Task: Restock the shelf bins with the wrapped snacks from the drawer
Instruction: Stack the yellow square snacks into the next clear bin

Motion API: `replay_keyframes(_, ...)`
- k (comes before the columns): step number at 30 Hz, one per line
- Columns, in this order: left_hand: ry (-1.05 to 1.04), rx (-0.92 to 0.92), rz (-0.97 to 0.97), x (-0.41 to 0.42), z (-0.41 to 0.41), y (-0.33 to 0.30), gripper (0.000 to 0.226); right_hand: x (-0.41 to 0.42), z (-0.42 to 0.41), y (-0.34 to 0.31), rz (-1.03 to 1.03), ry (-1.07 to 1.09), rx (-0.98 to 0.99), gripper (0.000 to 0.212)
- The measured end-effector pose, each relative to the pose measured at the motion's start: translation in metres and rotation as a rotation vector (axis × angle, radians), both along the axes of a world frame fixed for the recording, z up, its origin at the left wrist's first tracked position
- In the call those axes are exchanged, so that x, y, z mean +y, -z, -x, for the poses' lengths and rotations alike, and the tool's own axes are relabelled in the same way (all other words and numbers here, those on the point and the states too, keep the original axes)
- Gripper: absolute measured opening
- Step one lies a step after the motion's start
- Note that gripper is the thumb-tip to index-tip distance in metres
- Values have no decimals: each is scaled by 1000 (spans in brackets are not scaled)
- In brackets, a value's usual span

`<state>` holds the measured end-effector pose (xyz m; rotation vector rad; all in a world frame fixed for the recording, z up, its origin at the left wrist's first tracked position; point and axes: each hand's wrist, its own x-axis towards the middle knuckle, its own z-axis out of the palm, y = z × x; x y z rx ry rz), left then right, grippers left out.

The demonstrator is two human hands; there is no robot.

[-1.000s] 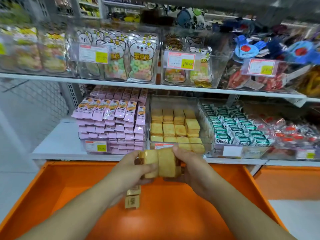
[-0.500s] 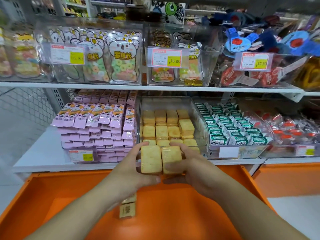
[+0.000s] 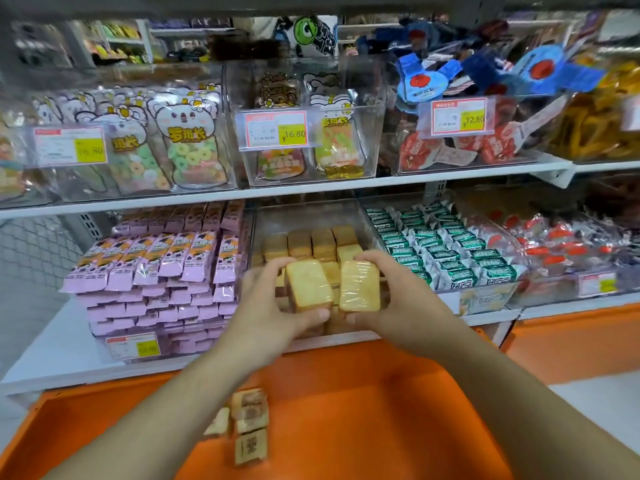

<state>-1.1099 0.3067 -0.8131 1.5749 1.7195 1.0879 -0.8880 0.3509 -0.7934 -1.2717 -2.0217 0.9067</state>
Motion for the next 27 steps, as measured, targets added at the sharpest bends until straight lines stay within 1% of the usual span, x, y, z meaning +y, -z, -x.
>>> replay_keyframes(2, -12, 102, 7, 25, -6, -1, 85, 13, -8, 3, -92, 75, -75, 78)
replay_keyframes(5, -15, 202, 34, 66, -14, 4, 87, 28, -16, 5, -124, 162, -140, 83)
replay_keyframes(8, -51, 286, 89, 103, -15, 21, 88, 37, -21, 8, -106, 195, -142, 83)
replay_keyframes(12, -110, 348, 191, 143, -18, 44, 94, 47, -29, 15, -113, 215, -141, 81)
replay_keyframes(14, -98, 401, 243, 157, -21, 51, 99, 51, -33, 17, -117, 213, -125, 82)
replay_keyframes(17, -74, 456, 295, 168, -20, 55, 93, 56, -36, 21, -138, 213, -100, 82)
replay_keyframes(18, -65, 492, 289, 170, -18, 56, 94, 58, -36, 22, -146, 213, -101, 83)
replay_keyframes(20, -50, 597, 293, 172, -13, 60, 105, 60, -36, 24, -159, 214, -112, 85)
replay_keyframes(21, -43, 623, 287, 171, -12, 60, 106, 60, -34, 24, -167, 214, -115, 86)
replay_keyframes(22, -38, 624, 276, 168, -12, 57, 103, 60, -33, 25, -172, 211, -116, 87)
replay_keyframes(24, -59, 545, 234, 157, -14, 48, 91, 59, -28, 26, -185, 198, -120, 88)
replay_keyframes(27, -87, 471, 138, 130, -15, 38, 61, 53, -19, 27, -204, 173, -166, 91)
